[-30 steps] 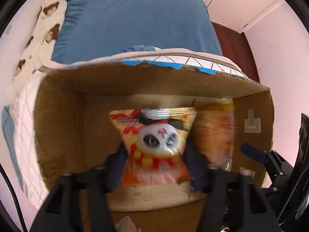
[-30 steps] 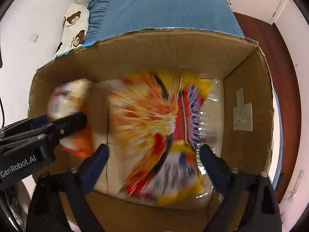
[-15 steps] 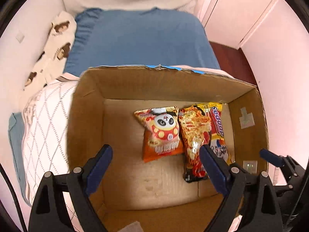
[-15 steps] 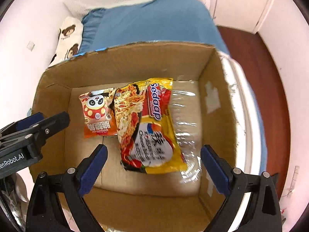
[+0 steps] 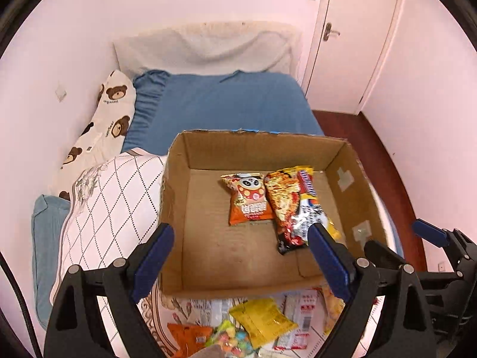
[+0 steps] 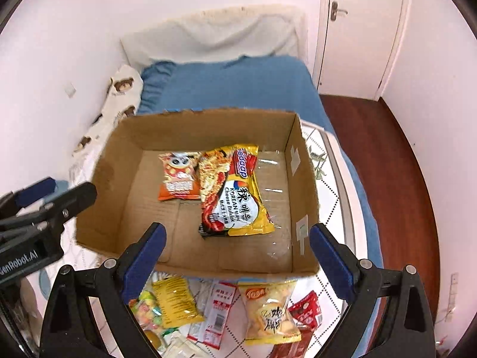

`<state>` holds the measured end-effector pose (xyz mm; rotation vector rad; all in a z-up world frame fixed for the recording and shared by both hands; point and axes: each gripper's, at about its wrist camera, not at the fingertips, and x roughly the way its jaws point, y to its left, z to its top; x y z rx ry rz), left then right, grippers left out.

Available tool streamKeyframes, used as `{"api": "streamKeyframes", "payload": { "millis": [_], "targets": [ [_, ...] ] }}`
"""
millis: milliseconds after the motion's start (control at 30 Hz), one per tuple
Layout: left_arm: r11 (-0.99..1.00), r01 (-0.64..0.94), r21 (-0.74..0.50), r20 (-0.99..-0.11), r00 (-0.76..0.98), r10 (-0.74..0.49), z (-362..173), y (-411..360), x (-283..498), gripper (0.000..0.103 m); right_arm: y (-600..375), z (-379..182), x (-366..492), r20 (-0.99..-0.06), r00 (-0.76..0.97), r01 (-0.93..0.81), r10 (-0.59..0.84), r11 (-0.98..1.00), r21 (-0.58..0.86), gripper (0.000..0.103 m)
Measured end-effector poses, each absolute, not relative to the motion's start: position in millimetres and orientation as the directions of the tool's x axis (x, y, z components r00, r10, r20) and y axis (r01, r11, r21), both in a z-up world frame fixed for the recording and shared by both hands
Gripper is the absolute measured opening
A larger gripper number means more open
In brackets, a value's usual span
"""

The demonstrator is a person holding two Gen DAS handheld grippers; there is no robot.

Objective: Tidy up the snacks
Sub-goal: 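Lower both tools back to the snack pile beside the box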

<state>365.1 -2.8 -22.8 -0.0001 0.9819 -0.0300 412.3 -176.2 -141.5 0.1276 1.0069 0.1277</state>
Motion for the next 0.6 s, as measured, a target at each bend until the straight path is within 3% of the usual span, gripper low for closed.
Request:
{"api": "streamKeyframes", "payload": {
  "millis": [367, 600],
  "targets": [
    [0.999, 0.035, -0.038, -0.784, 0.619, -0.051, 13, -2, 299, 0.092, -183, -114, 344, -0.788, 0.573, -0.059, 0.227, 0.97, 0.236, 0.099],
    [0.997, 0.053, 0.047, -0.861, 0.509, 0.013, -42, -6, 263, 0.092, -200, -166, 318, -0.843, 0.47, 0.026, 0.263, 0.95, 0.311, 0.099]
  ]
}}
